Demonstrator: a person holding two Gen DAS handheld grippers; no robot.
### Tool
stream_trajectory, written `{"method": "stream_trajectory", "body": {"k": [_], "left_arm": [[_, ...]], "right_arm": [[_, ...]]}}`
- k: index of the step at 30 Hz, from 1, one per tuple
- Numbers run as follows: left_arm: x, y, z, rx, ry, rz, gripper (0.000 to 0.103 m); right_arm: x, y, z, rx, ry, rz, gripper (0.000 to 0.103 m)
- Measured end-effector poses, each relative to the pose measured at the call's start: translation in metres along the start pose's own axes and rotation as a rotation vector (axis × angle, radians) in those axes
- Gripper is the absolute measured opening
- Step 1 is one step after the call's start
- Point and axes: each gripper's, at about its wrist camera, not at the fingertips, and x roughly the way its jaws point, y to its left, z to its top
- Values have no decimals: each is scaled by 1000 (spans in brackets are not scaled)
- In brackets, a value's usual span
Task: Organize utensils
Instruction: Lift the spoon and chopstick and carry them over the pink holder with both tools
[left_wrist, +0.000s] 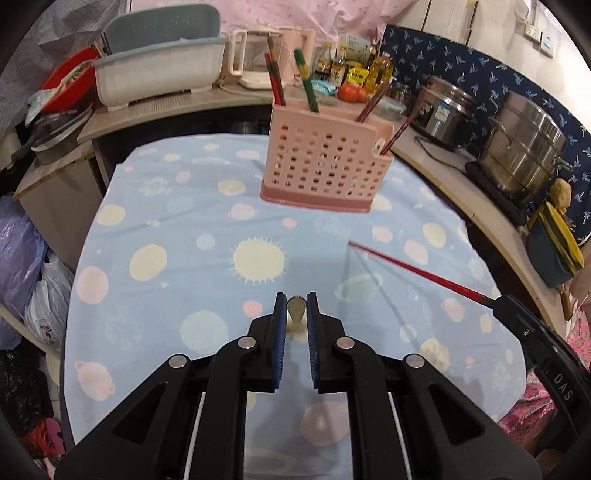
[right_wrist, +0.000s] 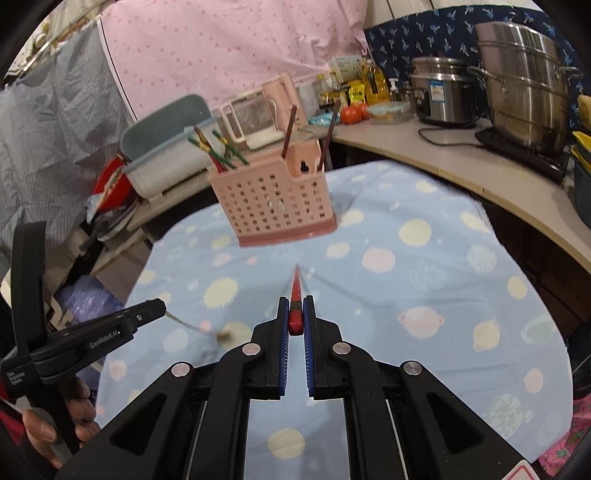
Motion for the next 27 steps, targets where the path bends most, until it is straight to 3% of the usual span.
{"method": "stream_trajectory", "body": {"k": [13,27], "left_arm": [[-24,-9,58,30,-114,-14,10],[-34,-28,168,62,-260,-55,10]], "right_arm": [[-22,-1,74,17,-143,32,7],[-8,7,181,16,-302,50,7]]}}
